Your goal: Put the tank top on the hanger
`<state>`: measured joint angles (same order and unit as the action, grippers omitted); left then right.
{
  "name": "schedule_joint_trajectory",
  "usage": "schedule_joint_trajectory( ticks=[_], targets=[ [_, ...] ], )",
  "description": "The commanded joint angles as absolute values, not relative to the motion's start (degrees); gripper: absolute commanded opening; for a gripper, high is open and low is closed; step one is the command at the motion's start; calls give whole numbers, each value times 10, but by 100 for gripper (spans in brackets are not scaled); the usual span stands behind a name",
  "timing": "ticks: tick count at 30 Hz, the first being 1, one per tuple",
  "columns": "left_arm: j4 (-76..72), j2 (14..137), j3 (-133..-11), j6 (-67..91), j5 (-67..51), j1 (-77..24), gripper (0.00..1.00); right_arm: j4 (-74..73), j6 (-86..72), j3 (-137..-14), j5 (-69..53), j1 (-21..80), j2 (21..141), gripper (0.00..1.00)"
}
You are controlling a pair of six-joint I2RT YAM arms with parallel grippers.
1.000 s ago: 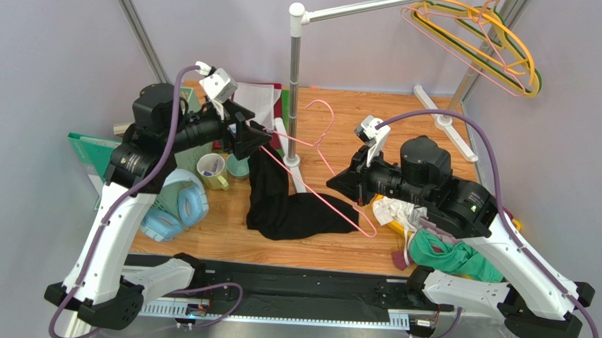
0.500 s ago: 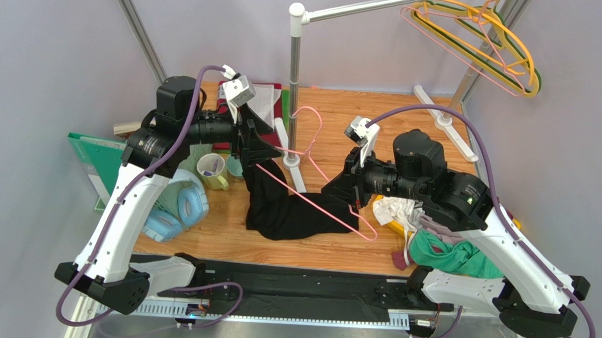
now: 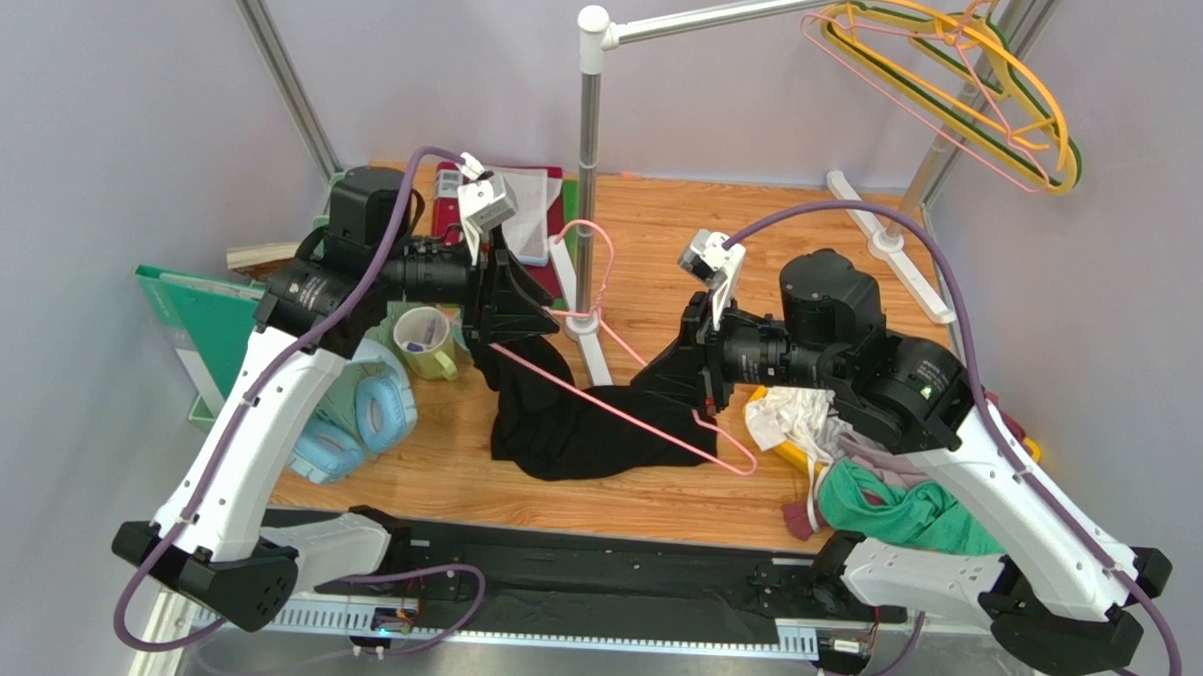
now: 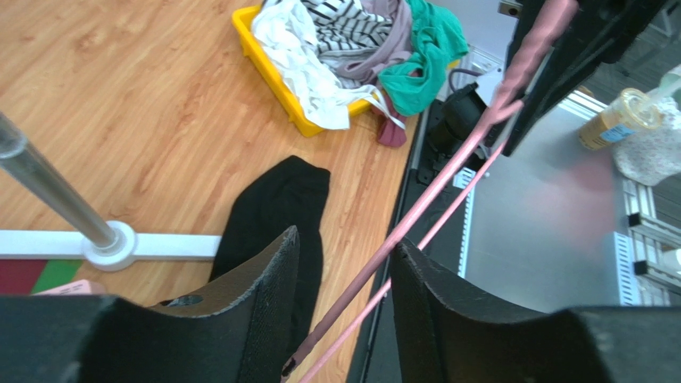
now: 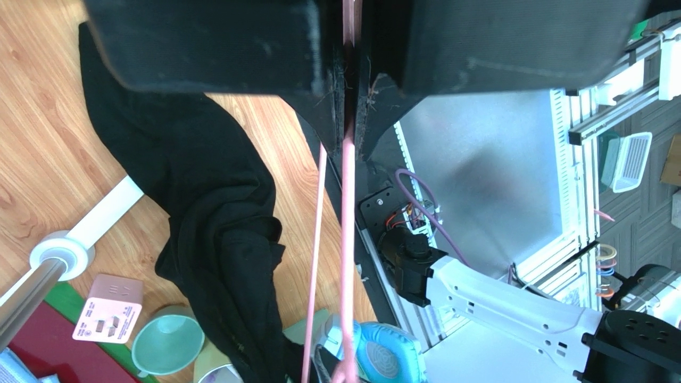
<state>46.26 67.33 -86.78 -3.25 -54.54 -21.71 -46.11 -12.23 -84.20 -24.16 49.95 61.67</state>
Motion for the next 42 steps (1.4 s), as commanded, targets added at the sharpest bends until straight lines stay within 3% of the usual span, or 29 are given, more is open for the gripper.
schedule_joint_trajectory(
  ticks=[1, 5, 9, 13, 20, 27, 34, 42],
  targets=[
    [468, 661, -857, -44, -574, -215, 46, -410, -127, -850, -267, 492, 615, 0],
    [468, 662, -856, -42, -571, -215, 31, -401, -125, -837, -267, 483, 615, 0],
    [468, 663, -854, -40, -579, -215, 9, -390, -112, -814, -254, 472, 614, 0],
    [468, 659, -845, -41, -582, -216, 2, -379, -93, -790, -214, 466, 617, 0],
    [466, 643, -812, -45, -575, -215, 0, -309, -85, -747, -114, 466, 600, 0],
    [430, 615, -768, -21, -541, -223, 0, -328, -63, -755, -89, 467, 625, 3],
    [419, 602, -744, -27, -493, -246, 0, -328, -54, -744, -75, 467, 636, 35],
    [412, 612, -740, -22, -497, -263, 0, -324, -30, -749, -91, 471, 659, 44]
  ],
)
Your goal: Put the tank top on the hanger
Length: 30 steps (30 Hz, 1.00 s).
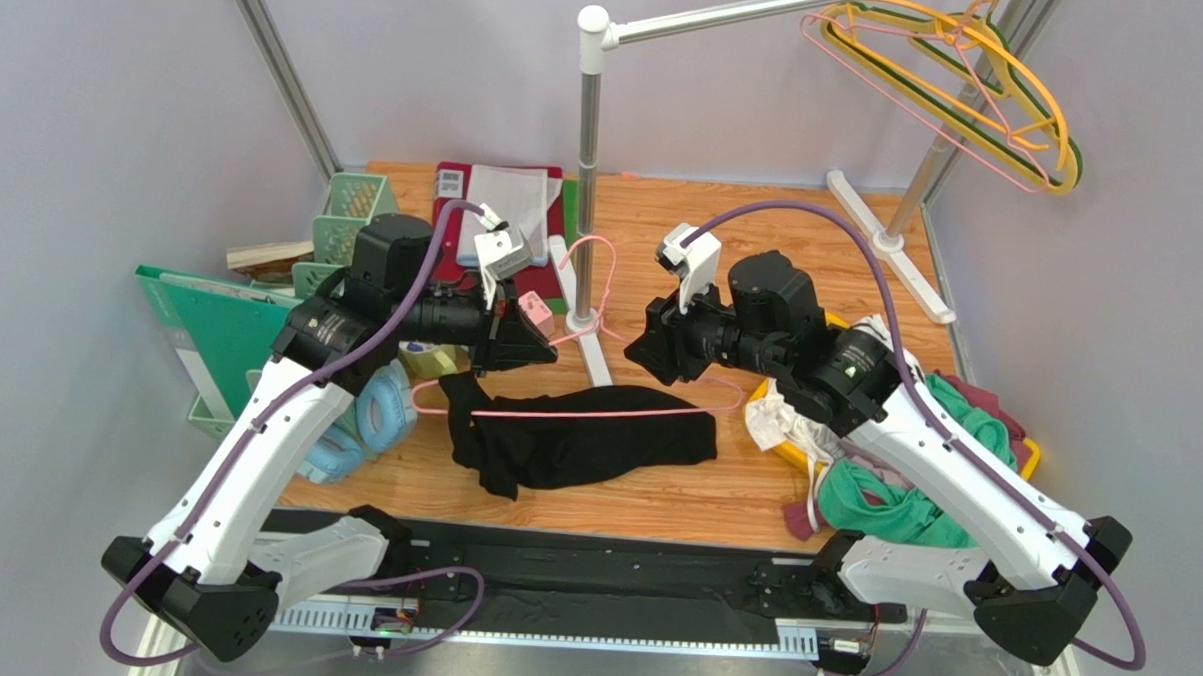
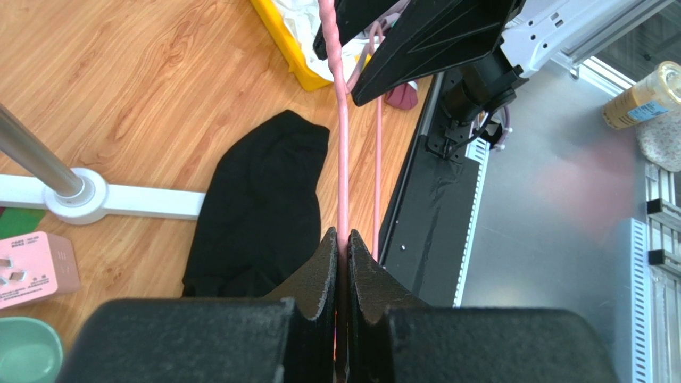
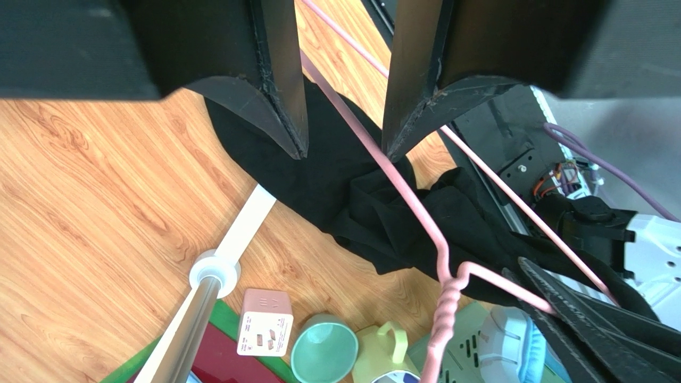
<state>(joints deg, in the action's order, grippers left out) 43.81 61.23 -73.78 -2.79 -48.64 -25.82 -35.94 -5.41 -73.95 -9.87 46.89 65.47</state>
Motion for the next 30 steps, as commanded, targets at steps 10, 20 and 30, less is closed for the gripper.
schedule_joint_trajectory(
  ticks=[10, 20, 30],
  targets=[
    [408, 628, -741, -15, -520, -264, 0, -290, -2, -749, -100, 505, 677, 37],
    [384, 639, -732, 16, -534, -265, 0, -283, 64, -759, -81, 538, 705, 0],
    [385, 667, -730, 35, -531, -264, 36, -249, 135, -734, -1, 574, 676, 0]
  ],
)
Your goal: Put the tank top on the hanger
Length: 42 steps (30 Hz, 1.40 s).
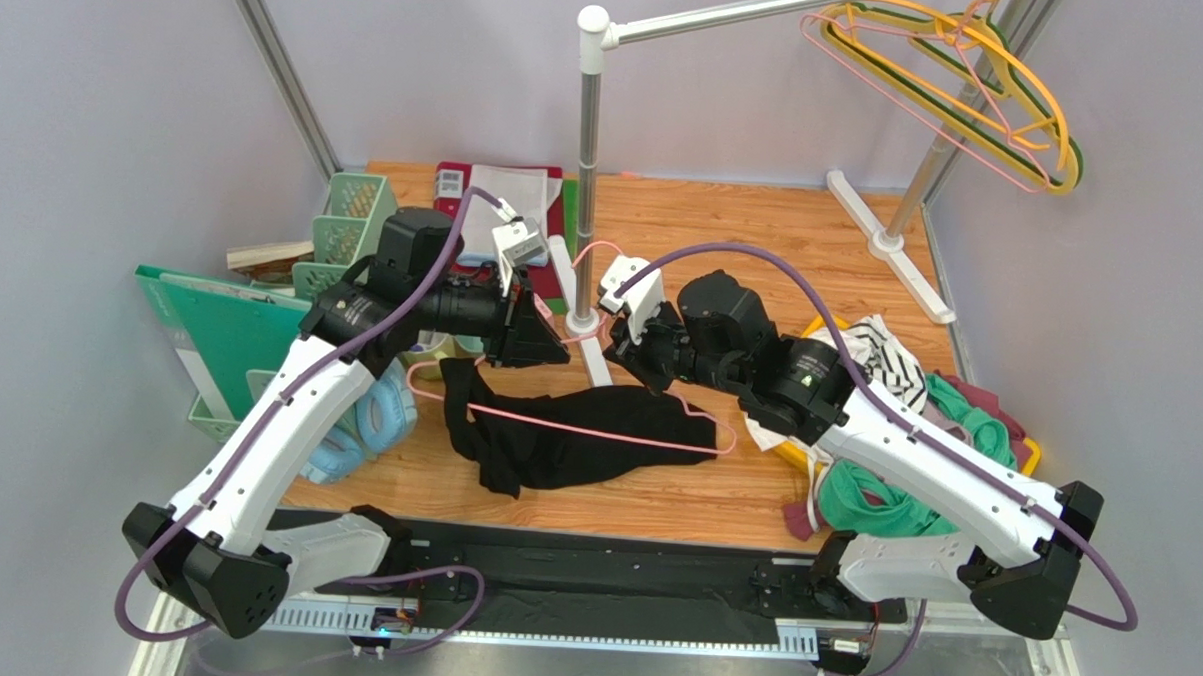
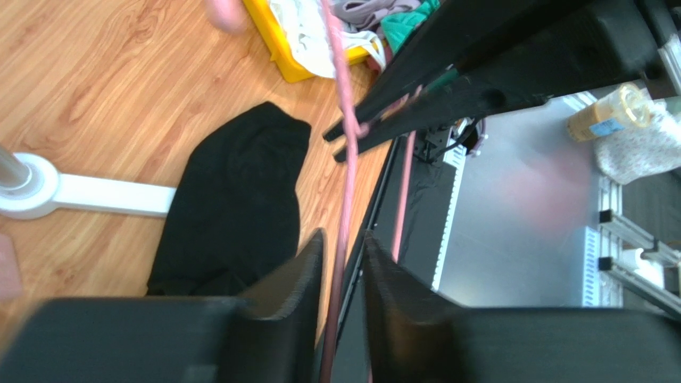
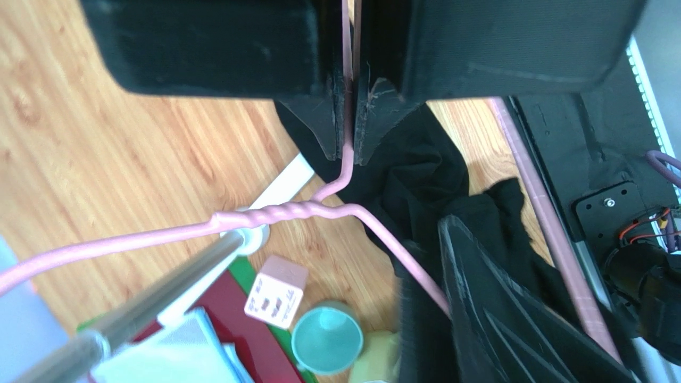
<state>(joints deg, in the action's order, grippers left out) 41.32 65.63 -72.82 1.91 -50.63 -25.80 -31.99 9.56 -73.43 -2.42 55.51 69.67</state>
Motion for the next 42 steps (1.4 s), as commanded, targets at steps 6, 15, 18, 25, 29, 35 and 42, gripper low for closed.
schedule_joint_trajectory(
  ticks=[6, 15, 18, 25, 29, 35, 42],
  targets=[
    [388, 680, -729, 34, -543, -264, 48, -236, 164, -726, 45, 587, 661, 0],
    [387, 690, -729, 33, -565, -264, 0, -218, 180, -713, 76, 590, 664, 0],
    [387, 688, -727, 27, -565, -264, 0, -217, 177, -712, 90, 590, 665, 1],
    [382, 663, -703, 1, -519, -264, 0, -232, 141, -703, 138, 587, 653, 54],
    [382, 662, -686, -10, -496, -264, 0, -245, 106, -681, 165, 572, 625, 70],
    [360, 665, -655, -6, -390, -264, 0, -293, 42, -659, 193, 538, 557, 76],
    [291, 704, -675, 40, -343, -280, 0, -268, -202, -570, 116, 543, 505, 66]
  ],
)
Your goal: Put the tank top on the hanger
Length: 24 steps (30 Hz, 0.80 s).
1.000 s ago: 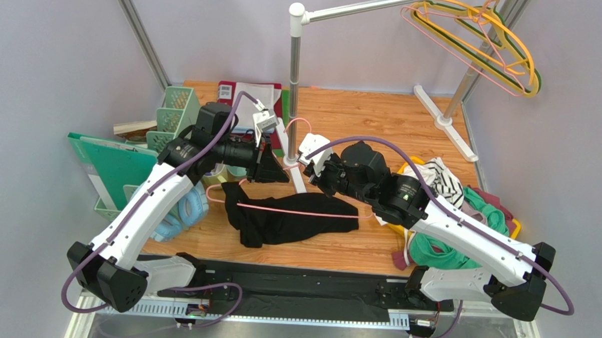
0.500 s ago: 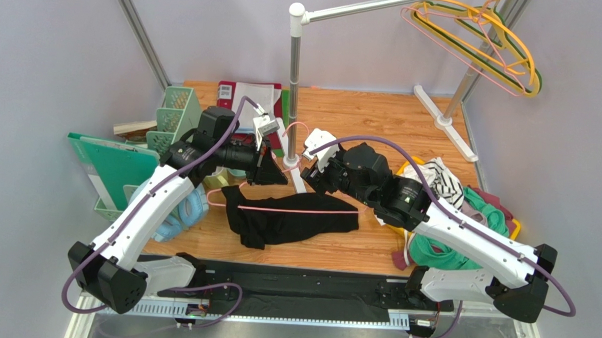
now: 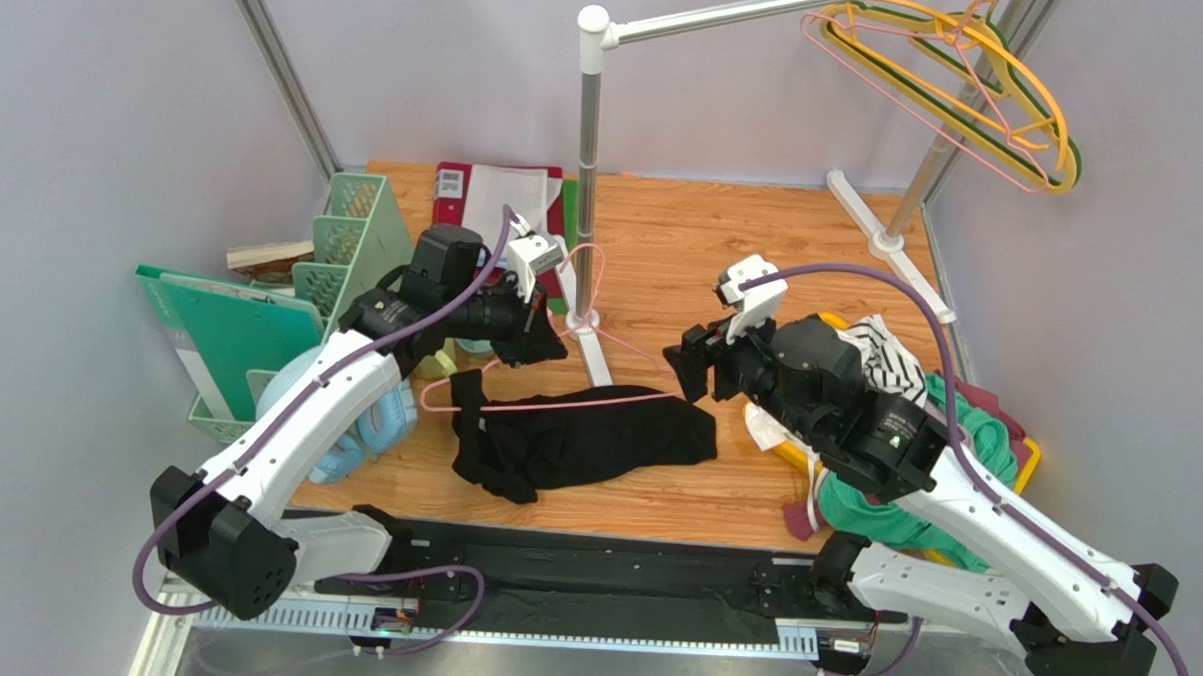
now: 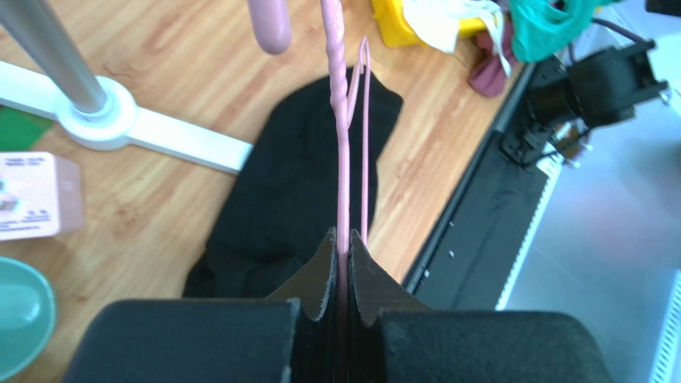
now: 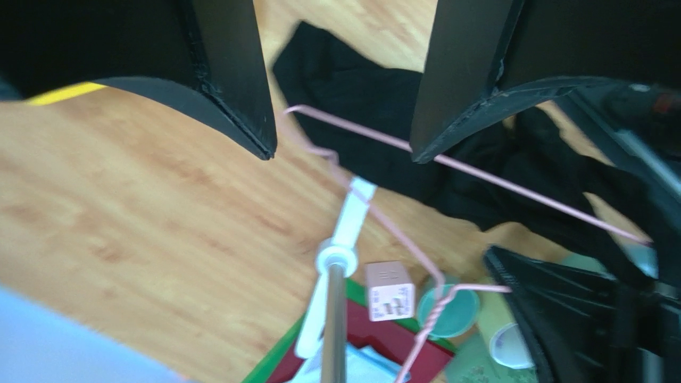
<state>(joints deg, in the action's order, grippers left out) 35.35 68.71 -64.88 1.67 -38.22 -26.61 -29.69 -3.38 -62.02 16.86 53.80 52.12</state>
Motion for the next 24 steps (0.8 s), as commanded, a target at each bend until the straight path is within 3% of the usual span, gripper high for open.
schedule_joint_trajectory(
  ticks=[1, 11, 24],
  targets=[
    [290, 715, -682, 41, -331, -284, 0, -258, -225, -559, 113, 548, 505, 65],
    [288, 785, -772, 69, -294, -299, 0, -102, -348, -491, 162, 723, 599, 64],
    [287, 781, -770, 107, -262, -300, 0, 127, -474, -429, 201, 782, 795, 63]
  ],
)
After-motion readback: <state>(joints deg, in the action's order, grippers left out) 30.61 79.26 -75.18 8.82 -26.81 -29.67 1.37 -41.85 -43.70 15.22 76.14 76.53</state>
